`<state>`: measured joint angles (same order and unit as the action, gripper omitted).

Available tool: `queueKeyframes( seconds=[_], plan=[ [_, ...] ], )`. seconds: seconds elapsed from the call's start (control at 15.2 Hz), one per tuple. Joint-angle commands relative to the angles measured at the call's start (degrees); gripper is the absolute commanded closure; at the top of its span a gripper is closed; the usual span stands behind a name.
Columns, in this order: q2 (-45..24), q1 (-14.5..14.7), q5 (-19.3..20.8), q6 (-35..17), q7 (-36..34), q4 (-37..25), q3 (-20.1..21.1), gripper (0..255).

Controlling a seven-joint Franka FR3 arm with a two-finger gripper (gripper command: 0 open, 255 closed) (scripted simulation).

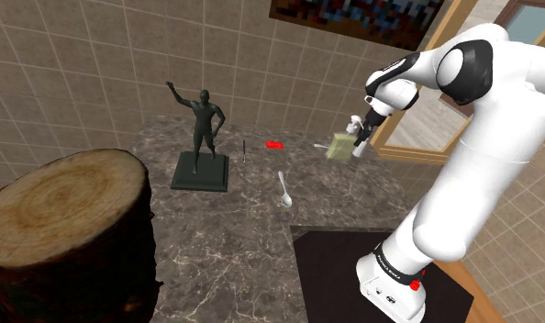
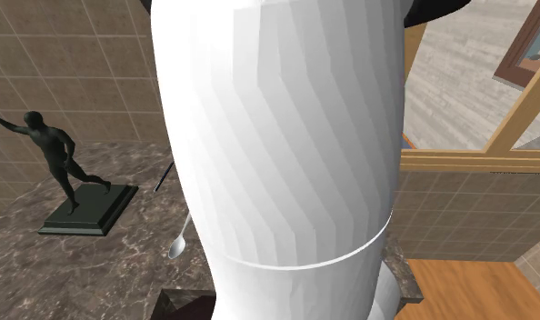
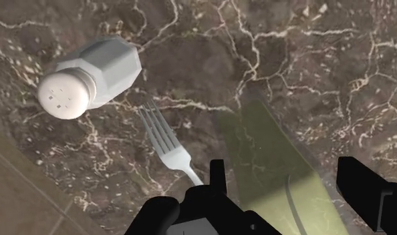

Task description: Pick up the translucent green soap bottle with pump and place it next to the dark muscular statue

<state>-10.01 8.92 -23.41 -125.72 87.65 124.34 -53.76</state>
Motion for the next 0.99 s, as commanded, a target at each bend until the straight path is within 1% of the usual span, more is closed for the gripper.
queueKeyframes(
  seconds=[0.0, 0.46, 0.92],
  plan=[
    [1.46, 0.65, 1.71, 0.94, -1.44, -0.37, -0.53, 255],
    [6.07, 2.0, 7.04, 4.79, -5.78, -2.43, -1.65, 255],
    [9.96, 2.61, 11.3, 9.13, -9.48, -5.21, -1.74, 255]
  ],
)
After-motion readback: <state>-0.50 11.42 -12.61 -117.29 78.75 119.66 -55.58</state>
